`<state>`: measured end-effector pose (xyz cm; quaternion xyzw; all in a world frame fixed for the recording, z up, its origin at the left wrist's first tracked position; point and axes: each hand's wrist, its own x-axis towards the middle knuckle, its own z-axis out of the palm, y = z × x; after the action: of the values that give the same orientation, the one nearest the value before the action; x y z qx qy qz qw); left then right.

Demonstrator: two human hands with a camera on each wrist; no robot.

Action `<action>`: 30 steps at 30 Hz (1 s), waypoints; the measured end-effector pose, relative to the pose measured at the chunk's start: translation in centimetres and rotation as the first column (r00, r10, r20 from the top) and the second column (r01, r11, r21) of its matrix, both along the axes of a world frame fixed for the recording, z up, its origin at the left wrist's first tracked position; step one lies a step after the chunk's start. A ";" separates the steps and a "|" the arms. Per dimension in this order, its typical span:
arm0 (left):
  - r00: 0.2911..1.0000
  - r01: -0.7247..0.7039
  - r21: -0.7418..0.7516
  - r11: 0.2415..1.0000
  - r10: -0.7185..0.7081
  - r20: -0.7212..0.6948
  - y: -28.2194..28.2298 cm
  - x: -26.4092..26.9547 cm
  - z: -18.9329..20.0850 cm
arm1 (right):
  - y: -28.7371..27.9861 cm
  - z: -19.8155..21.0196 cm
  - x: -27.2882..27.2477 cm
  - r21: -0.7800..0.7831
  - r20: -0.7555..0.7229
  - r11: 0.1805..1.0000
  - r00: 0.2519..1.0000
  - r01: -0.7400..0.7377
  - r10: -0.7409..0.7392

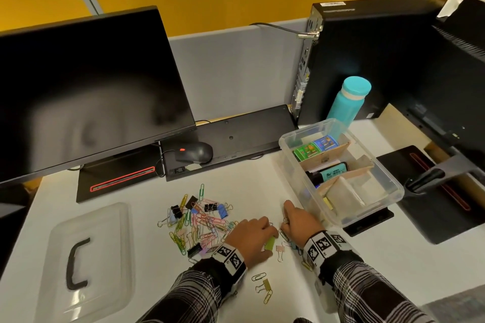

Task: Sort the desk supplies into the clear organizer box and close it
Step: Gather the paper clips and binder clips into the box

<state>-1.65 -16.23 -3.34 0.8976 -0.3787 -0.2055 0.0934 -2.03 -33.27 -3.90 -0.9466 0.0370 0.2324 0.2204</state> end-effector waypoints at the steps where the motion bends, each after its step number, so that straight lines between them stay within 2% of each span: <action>1: 1.000 -0.011 -0.019 1.000 0.011 0.002 0.1 0.0 0.2 | 0.0 0.1 -0.3 0.025 0.014 0.999 1.000 0.021 -0.021; 3: 0.998 -0.068 -0.100 0.993 0.067 -0.015 0.4 0.1 1.0 | -0.1 0.3 -0.8 0.084 0.057 0.995 0.997 0.049 -0.054; 5: 0.981 -0.191 -0.242 0.951 0.175 -0.088 1.0 0.2 2.4 | -0.1 0.6 -1.3 0.134 0.092 0.990 0.993 0.054 -0.067; 7: 0.933 -0.356 -0.350 0.867 0.310 -0.182 2.0 0.5 3.8 | 0.1 1.5 -1.7 0.192 0.146 0.981 0.987 0.039 -0.067; 10: 0.836 -0.549 -0.410 0.728 0.475 -0.275 4.1 1.8 4.7 | 0.5 3.8 -2.0 0.307 0.284 0.952 0.952 0.020 -0.111; 12: 0.757 -0.653 -0.406 0.639 0.564 -0.329 5.6 3.0 4.7 | 0.8 5.8 -2.3 0.324 0.421 0.946 0.894 0.011 -0.154; 13: 0.735 -0.677 -0.393 0.622 0.598 -0.319 6.2 3.5 4.6 | 0.8 6.8 -2.4 0.326 0.489 0.945 0.855 0.006 -0.174; 16: 0.731 -0.680 -0.304 0.667 0.648 -0.215 7.0 4.8 3.4 | -0.4 9.1 -2.7 0.382 0.612 0.923 0.737 0.043 -0.287; 19: 0.765 -0.644 -0.173 0.745 0.626 -0.149 6.9 5.3 2.2 | -2.9 9.8 -2.4 0.439 0.613 0.878 0.651 0.191 -0.448; 20: 0.775 -0.631 -0.143 0.762 0.616 -0.139 6.8 5.4 1.9 | -3.7 9.6 -2.3 0.422 0.588 0.870 0.654 0.254 -0.476; 22: 0.808 -0.588 -0.081 0.805 0.580 -0.097 6.5 5.5 1.4 | -5.0 8.8 -2.2 0.276 0.526 0.903 0.734 0.329 -0.428; 24: 0.846 -0.533 -0.021 0.846 0.532 -0.045 6.2 5.7 1.3 | -5.4 8.0 -2.6 0.058 0.468 0.961 0.843 0.271 -0.266; 25: 0.859 -0.512 0.003 0.859 0.512 -0.025 6.1 5.7 1.3 | -5.4 7.9 -2.9 0.011 0.452 0.971 0.865 0.238 -0.218; 28: 0.884 -0.467 0.046 0.883 0.466 0.037 5.9 5.9 1.2 | -6.0 8.6 -3.4 0.032 0.501 0.978 0.844 0.204 -0.192; 30: 0.885 -0.465 0.040 0.884 0.464 0.032 5.8 5.9 1.2 | -6.9 9.2 -3.5 0.064 0.569 0.968 0.788 0.242 -0.234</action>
<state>4.22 -10.42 -2.17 0.9662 -0.1490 -0.1765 0.1149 -5.49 -40.18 5.33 -0.9615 0.0895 -0.0921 0.2429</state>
